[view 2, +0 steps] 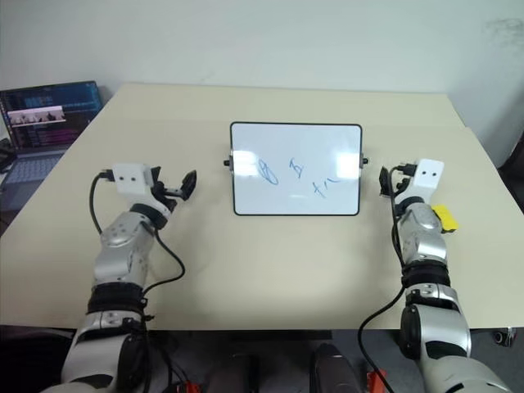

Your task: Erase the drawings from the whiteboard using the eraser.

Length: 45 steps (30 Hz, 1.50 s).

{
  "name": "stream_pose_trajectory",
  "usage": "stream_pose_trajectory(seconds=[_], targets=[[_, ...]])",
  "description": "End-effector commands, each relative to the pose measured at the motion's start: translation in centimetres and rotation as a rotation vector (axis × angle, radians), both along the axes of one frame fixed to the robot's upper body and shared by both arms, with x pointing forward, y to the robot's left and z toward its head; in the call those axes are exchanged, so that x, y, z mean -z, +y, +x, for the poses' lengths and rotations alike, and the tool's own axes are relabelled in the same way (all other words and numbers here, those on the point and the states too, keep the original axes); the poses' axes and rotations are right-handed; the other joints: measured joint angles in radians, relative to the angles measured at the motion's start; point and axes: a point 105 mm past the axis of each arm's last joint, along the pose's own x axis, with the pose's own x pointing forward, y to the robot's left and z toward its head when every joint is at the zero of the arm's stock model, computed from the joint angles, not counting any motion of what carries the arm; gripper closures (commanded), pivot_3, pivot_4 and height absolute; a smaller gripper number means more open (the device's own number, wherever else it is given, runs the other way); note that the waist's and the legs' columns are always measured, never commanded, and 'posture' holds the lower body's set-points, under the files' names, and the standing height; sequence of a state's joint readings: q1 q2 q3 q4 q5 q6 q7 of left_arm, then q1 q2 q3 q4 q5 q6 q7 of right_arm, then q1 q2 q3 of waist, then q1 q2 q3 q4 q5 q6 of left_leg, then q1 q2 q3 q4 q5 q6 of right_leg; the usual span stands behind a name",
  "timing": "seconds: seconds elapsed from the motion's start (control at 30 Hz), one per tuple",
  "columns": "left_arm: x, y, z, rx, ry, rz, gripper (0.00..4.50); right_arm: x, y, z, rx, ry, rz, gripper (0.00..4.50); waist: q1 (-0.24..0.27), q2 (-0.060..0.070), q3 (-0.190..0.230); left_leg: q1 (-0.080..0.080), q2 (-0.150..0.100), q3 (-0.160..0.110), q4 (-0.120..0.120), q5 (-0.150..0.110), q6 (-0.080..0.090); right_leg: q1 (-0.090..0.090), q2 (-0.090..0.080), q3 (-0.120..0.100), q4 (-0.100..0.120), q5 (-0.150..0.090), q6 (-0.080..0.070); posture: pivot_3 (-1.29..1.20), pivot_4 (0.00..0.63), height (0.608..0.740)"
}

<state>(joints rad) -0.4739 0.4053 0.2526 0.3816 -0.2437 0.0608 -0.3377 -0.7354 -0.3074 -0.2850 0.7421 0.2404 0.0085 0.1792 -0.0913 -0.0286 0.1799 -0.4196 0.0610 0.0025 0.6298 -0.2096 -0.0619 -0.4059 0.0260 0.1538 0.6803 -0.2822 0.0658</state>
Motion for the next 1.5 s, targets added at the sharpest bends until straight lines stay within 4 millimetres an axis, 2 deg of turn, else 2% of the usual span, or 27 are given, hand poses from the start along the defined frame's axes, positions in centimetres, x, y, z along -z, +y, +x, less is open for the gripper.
stream_pose_trajectory(seconds=[0.03,0.13,0.23,0.4,0.5,0.6,0.67,0.73,0.87,0.93,1.0,1.03,1.1,1.2,1.3,1.37,1.5], targets=[[-2.1,0.9,-0.7,-0.022,-0.059,0.014,0.0,-1.9,1.1,0.7,-0.025,-0.066,0.001,0.02,0.001,0.0,0.0,0.0,0.0,0.0,0.0,0.0,0.0,0.0,0.0,0.0,0.0,0.0,0.0,0.0,0.15,0.74],[-2.5,1.8,-0.9,-0.044,-0.061,0.014,0.0,-1.4,2.0,1.1,-0.031,-0.061,0.013,0.02,0.001,0.0,0.0,0.0,0.0,-0.001,0.001,0.0,0.0,0.0,0.0,-0.001,0.001,0.001,-0.001,0.0,0.15,0.74],[-4.0,1.9,-0.3,-0.025,-0.077,0.019,0.0,-2.0,2.4,1.3,-0.033,-0.089,0.027,0.02,0.001,0.0,0.0,0.0,0.0,-0.001,0.001,0.0,0.0,0.0,0.0,-0.001,0.001,0.001,-0.002,0.0,0.15,0.74],[-6.1,0.7,0.8,0.049,-0.12,0.028,0.0,-2.4,0.7,0.9,0.005,-0.099,0.017,0.02,0.007,0.0,0.0,-0.001,-0.001,-0.002,0.001,0.0,0.0,0.001,-0.001,-0.002,0.0,0.001,-0.002,0.0,0.15,0.74],[-6.5,0.8,0.9,0.079,-0.116,0.031,0.0,-2.9,0.2,0.5,-0.007,-0.095,-0.011,0.02,0.004,0.0,0.0,0.0,-0.001,-0.001,0.0,0.0,0.0,0.001,-0.001,-0.002,0.0,0.001,-0.002,0.0,0.15,0.74],[-7.4,1.0,0.1,0.15,-0.126,0.029,0.0,-4.4,-0.7,-0.2,-0.041,-0.092,-0.06,0.02,0.0,0.0,0.0,0.0,-0.001,-0.002,0.0,0.0,0.0,0.0,-0.001,-0.002,0.0,0.001,-0.002,0.0,0.15,0.74],[-10.5,0.9,-1.9,0.305,-0.194,-0.094,0.0,-6.4,-1.0,-1.0,-0.077,-0.098,-0.091,0.02,-0.003,0.0,0.0,-0.001,-0.001,-0.001,0.0,0.0,0.0,0.0,-0.001,-0.002,0.0,0.001,-0.002,0.0,0.15,0.74],[-12.9,-0.6,-4.0,0.476,-0.234,-0.144,0.0,-8.0,-1.9,-2.0,-0.111,-0.09,-0.121,0.02,-0.006,0.001,0.0,-0.002,0.0,-0.002,0.0,0.0,0.0,-0.002,-0.001,-0.002,0.0,0.0,-0.002,0.0,0.15,0.74],[-13.2,-4.2,-6.3,0.739,-0.149,-0.058,0.0,-8.8,-3.9,-3.9,-0.136,0.009,-0.145,0.02,0.001,0.001,0.0,-0.004,-0.001,-0.003,0.0,0.0,0.0,-0.002,-0.001,-0.004,0.0,0.0,-0.002,0.0,0.15,0.74],[-12.2,-8.2,-6.6,0.923,-0.073,0.014,0.0,-9.1,-5.7,-5.1,-0.116,0.097,-0.183,0.02,0.01,0.001,0.0,0.0,-0.001,-0.003,0.0,0.0,0.0,0.001,-0.001,-0.004,0.0,0.0,-0.002,0.0,0.15,0.74],[-10.4,-12.5,-6.3,1.078,-0.009,0.052,0.0,-8.6,-6.6,-6.4,-0.181,0.212,-0.173,0.02,0.031,0.001,0.0,0.0,-0.003,-0.004,0.001,0.0,0.0,0.002,-0.002,-0.005,0.0,0.0,-0.002,0.0,0.15,0.74],[-9.9,-13.7,-6.2,1.112,0.003,0.059,0.0,-8.4,-6.8,-6.9,-0.204,0.251,-0.168,0.02,0.036,0.001,0.0,0.0,-0.004,-0.004,0.002,0.0,0.0,0.002,-0.003,-0.004,0.0,-0.001,-0.002,0.0,0.15,0.74],[-8.6,-15.4,-5.5,1.126,0.029,0.06,0.0,-7.5,-8.5,-7.2,-0.139,0.338,-0.232,0.02,0.036,0.0,0.0,-0.001,-0.005,-0.003,0.004,0.0,0.001,0.003,-0.004,-0.003,-0.001,-0.002,0.0,0.0,0.15,0.74],[-5.6,-18.0,-4.8,1.157,0.061,0.174,0.0,-6.5,-10.7,-7.5,-0.067,0.432,-0.247,0.02,0.02,0.001,0.0,-0.001,-0.005,-0.002,0.005,0.0,0.001,0.002,-0.003,-0.001,0.0,-0.001,-0.001,0.0,0.15,0.74],[-4.5,-21.2,-4.8,1.212,0.031,0.144,0.0,-5.5,-11.4,-7.9,-0.086,0.503,-0.237,0.02,0.009,0.001,0.0,0.0,-0.005,-0.001,0.004,0.0,0.001,0.002,-0.003,0.0,0.0,-0.001,-0.001,0.0,0.15,0.74],[-2.5,-22.6,-5.0,1.23,0.032,0.255,0.0,-4.4,-11.8,-7.9,-0.089,0.552,-0.224,0.02,0.007,0.001,0.0,-0.001,-0.005,-0.001,0.004,0.0,0.001,0.002,-0.003,0.0,-0.001,-0.001,-0.001,0.0,0.15,0.74],[-2.9,-24.7,-5.1,1.244,-0.018,0.164,0.0,-3.3,-12.5,-7.4,-0.078,0.572,-0.226,0.02,0.006,0.001,0.0,-0.001,-0.005,-0.001,0.004,0.0,0.001,0.002,-0.003,0.0,0.0,-0.001,-0.001,0.0,0.15,0.74]])
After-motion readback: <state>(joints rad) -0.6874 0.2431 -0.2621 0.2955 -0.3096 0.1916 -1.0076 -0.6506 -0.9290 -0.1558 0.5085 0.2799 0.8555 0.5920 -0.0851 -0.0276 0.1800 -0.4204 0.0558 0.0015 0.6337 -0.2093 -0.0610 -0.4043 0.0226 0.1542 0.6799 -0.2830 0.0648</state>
